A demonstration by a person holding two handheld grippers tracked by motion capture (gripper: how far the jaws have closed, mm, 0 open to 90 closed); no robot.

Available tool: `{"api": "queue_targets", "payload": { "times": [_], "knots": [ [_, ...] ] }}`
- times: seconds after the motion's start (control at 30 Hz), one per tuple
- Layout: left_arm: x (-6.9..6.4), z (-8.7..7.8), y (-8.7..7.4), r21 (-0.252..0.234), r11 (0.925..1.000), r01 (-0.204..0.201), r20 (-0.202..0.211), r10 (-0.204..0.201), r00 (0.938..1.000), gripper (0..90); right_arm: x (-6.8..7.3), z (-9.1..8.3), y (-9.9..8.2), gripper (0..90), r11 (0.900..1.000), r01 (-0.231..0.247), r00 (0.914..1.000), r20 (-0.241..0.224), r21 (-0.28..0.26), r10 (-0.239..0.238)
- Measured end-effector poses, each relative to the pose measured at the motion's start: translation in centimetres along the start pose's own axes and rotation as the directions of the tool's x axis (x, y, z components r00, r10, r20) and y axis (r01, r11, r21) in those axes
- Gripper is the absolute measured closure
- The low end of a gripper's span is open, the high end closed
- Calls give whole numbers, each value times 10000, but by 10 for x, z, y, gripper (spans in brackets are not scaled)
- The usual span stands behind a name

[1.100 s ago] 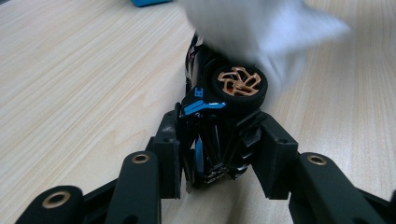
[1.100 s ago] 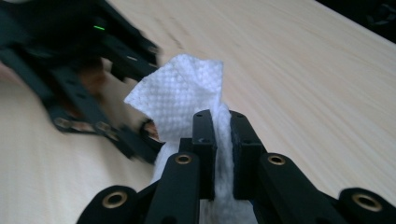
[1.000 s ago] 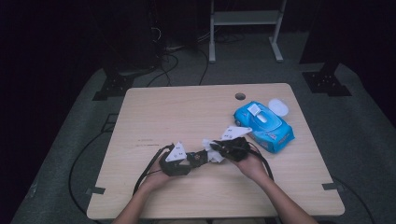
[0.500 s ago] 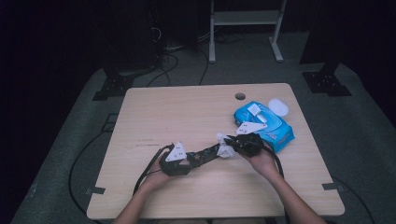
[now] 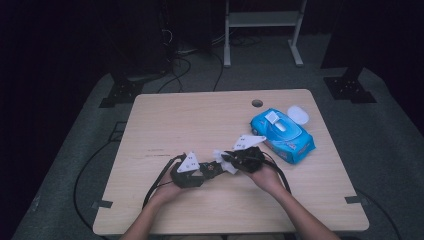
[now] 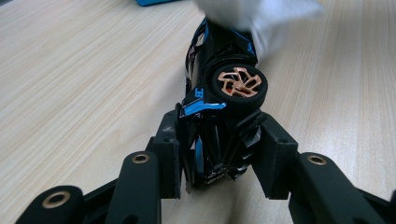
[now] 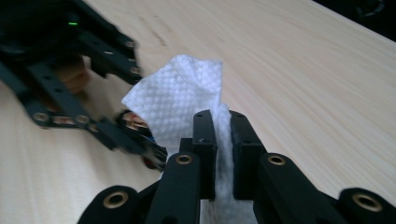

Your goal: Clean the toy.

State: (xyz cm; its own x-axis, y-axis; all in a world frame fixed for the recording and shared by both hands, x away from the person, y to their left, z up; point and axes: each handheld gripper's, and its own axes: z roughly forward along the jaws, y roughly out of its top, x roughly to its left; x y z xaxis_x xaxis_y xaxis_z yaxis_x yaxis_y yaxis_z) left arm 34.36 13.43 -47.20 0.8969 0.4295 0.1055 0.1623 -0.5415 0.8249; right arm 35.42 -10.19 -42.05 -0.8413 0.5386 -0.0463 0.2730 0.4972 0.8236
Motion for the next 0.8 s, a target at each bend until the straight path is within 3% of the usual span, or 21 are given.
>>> {"api": "queue_targets", "payload": {
  "times": [0.13,0.3,0.63,0.8],
  "knots": [
    [1,0,-1,-90,10000,29,35,-28,10000,581,9,4,4,824,9996,284,9995,-117,69,-284],
    [1,2,0,-40,10000,-38,58,38,10000,576,2,2,-1,824,10000,-62,9998,-167,6,62],
    [3,10,1,380,9985,396,56,-398,9992,516,4,1,-4,825,9997,-206,9996,-186,-92,204],
    [1,13,1,502,9986,158,61,-161,9999,517,4,1,-4,825,9997,-213,9997,-154,-96,211]
  ]
}}
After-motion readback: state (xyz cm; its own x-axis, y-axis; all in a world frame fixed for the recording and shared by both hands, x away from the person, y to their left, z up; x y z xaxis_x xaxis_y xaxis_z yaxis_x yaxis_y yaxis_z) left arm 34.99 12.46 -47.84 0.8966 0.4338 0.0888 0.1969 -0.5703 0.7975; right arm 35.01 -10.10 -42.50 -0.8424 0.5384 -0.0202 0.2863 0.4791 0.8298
